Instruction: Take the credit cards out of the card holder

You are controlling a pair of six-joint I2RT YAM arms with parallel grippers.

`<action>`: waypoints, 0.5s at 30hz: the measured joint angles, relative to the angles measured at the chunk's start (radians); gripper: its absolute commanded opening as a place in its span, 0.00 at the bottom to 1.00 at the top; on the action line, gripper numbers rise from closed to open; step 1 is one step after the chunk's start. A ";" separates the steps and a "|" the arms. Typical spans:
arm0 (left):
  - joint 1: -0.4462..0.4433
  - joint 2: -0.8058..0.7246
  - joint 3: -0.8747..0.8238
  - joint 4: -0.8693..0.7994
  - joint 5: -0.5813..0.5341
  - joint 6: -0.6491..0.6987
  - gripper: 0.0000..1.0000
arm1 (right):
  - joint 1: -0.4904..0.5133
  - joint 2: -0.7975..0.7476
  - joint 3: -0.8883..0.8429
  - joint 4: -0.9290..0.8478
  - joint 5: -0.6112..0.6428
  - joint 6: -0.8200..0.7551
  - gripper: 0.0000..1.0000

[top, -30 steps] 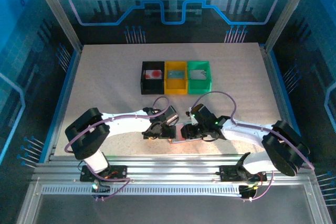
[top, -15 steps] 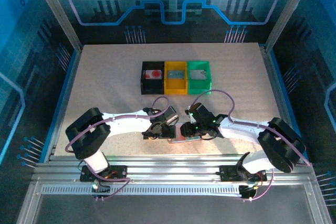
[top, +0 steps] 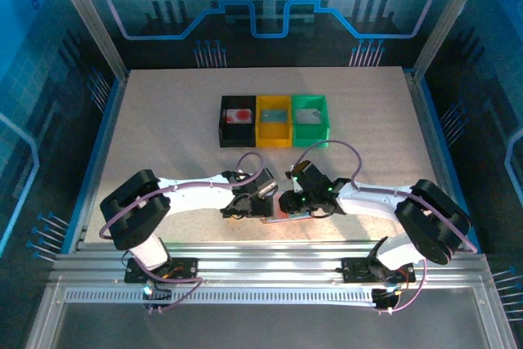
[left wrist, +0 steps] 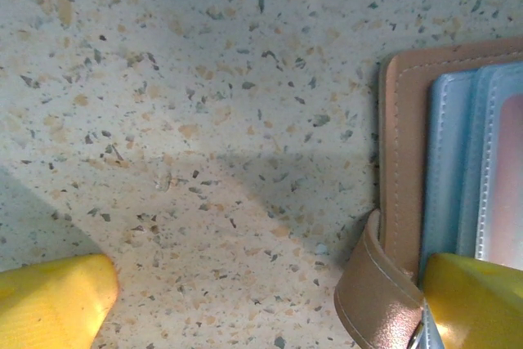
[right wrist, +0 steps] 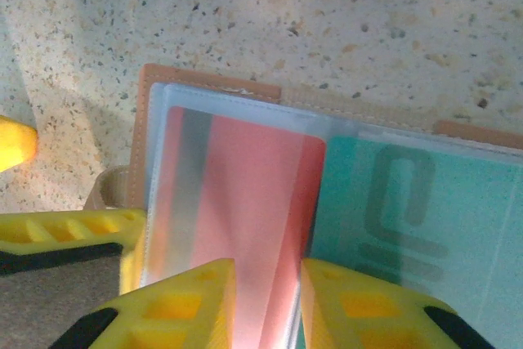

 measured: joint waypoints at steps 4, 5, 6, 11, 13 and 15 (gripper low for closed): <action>-0.006 0.011 0.000 -0.002 -0.010 -0.009 0.99 | 0.003 0.002 0.000 0.005 0.001 0.005 0.24; -0.008 0.011 0.000 -0.002 -0.011 -0.011 0.99 | 0.003 0.002 0.000 0.005 0.001 0.006 0.24; -0.009 0.012 0.000 -0.003 -0.013 -0.012 0.99 | 0.003 0.002 0.000 0.005 0.003 0.006 0.24; -0.012 0.013 0.001 -0.004 -0.018 -0.012 0.99 | 0.003 -0.005 0.000 -0.002 0.011 0.005 0.22; -0.012 0.013 0.002 -0.005 -0.019 -0.012 0.99 | 0.003 -0.014 0.000 -0.002 0.006 0.005 0.21; -0.013 0.013 0.003 -0.006 -0.019 -0.012 0.99 | 0.003 -0.023 0.000 -0.003 0.003 0.004 0.21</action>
